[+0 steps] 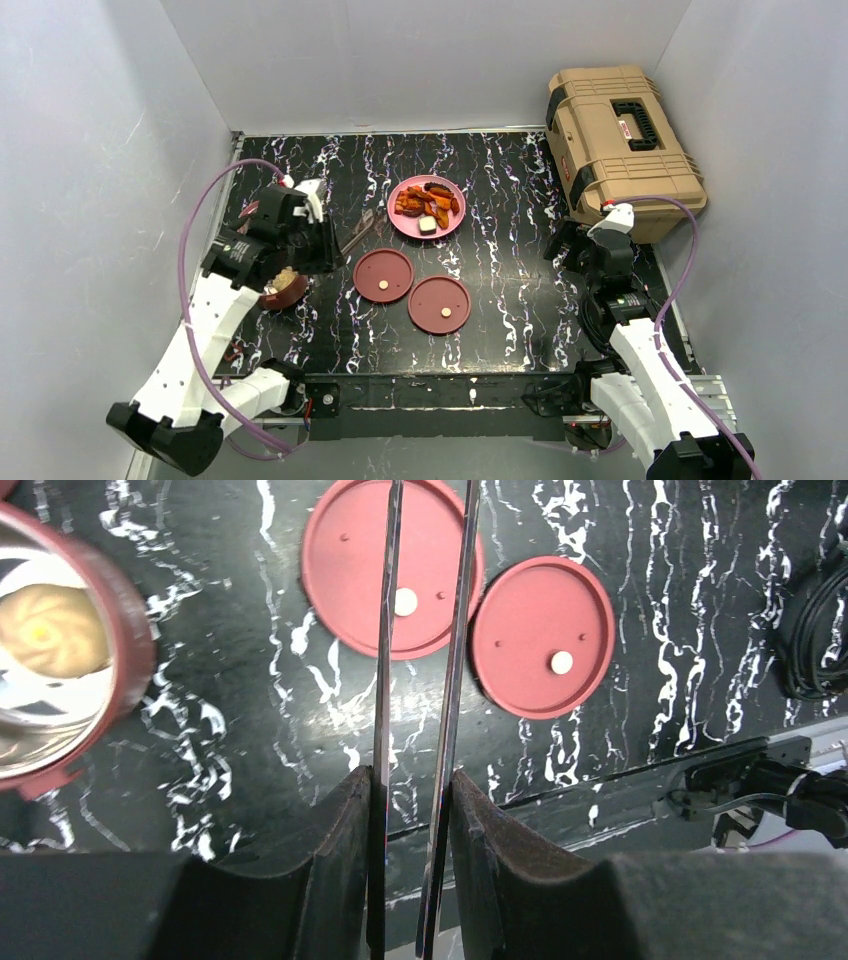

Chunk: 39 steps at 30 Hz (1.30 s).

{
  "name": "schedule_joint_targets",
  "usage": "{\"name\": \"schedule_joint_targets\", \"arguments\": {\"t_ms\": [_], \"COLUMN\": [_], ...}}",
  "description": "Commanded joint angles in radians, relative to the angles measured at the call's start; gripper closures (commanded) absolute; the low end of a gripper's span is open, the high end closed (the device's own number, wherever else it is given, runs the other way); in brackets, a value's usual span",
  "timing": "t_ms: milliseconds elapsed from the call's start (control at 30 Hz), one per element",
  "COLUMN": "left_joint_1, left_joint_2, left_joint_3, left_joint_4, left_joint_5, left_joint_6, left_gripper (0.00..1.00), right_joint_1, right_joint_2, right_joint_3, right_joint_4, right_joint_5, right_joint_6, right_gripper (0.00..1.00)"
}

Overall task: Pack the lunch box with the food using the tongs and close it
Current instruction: Place the fake food in the packing box, then pick up the fake food from the plate.

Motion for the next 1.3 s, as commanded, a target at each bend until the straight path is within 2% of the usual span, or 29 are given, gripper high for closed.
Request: {"name": "schedule_joint_targets", "arguments": {"t_ms": [0, 167, 367, 633, 1267], "left_joint_1": [-0.070, -0.142, -0.153, -0.152, -0.137], "left_joint_2": [0.042, 0.165, 0.245, 0.331, 0.495], "left_joint_3": [-0.038, 0.007, 0.052, 0.080, 0.139], "left_joint_4": [0.165, 0.188, 0.232, 0.324, 0.417], "left_joint_5": [0.037, -0.041, -0.115, -0.096, -0.083], "left_joint_6": [-0.082, -0.075, -0.095, -0.157, -0.248], "left_gripper": [0.70, 0.69, 0.66, 0.64, 0.61], "right_joint_1": [-0.001, -0.001, -0.001, -0.001, -0.001], "right_joint_2": [-0.006, -0.002, -0.014, -0.026, -0.044], "right_joint_3": [-0.012, -0.012, -0.014, -0.016, -0.021], "right_joint_4": [0.053, 0.054, 0.051, 0.046, 0.040], "right_joint_5": [0.012, 0.007, 0.004, -0.005, -0.013], "right_joint_6": [-0.012, -0.011, -0.009, -0.007, -0.003], "right_gripper": [0.00, 0.00, 0.00, 0.00, 0.00]}}
